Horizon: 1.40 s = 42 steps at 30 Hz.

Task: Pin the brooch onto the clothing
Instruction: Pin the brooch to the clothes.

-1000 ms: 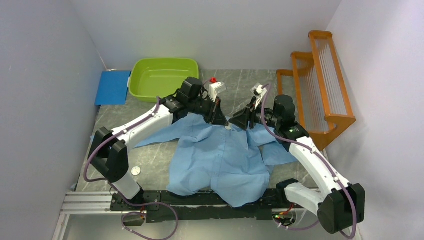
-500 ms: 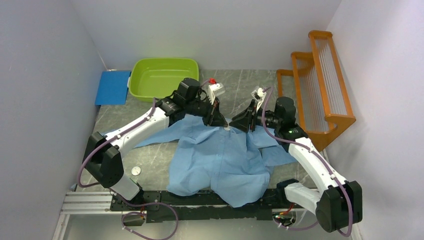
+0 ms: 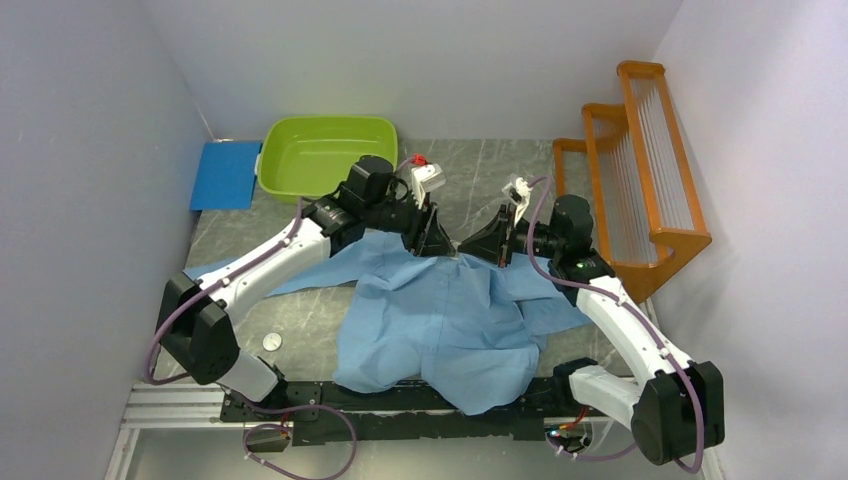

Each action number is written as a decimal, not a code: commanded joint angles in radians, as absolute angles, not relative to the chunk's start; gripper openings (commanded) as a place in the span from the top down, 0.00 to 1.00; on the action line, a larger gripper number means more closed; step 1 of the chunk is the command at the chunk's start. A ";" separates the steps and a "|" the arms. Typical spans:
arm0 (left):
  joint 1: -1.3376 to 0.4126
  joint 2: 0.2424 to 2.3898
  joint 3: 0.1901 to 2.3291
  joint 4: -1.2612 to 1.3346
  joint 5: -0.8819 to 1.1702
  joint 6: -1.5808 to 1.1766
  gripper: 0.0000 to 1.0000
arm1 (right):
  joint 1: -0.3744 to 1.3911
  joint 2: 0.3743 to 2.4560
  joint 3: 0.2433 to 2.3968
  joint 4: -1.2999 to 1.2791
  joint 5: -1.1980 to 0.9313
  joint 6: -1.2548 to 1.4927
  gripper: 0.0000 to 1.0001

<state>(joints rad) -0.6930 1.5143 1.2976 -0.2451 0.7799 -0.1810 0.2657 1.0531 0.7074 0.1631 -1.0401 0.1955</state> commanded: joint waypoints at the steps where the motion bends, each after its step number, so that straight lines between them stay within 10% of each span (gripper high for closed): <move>1: -0.700 1.425 1.278 -0.203 0.658 -0.196 0.39 | 0.261 1.014 0.705 0.236 -0.999 0.220 1.00; 10: -0.699 1.230 1.037 0.050 0.386 -0.385 0.33 | 0.261 0.899 0.629 0.381 -0.852 0.401 1.00; 22: -0.785 1.290 0.961 0.443 0.626 -0.562 0.52 | 0.260 0.856 0.590 0.564 -0.869 0.583 1.00; 42: -0.791 1.263 0.945 0.318 0.493 -0.523 0.54 | 0.261 0.807 0.610 0.618 -0.885 0.646 1.00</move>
<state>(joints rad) -0.7956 1.2884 0.9356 0.3725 0.5640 -0.5606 0.2565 0.8371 0.5823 0.5091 -0.8570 0.6136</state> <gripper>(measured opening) 0.455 0.029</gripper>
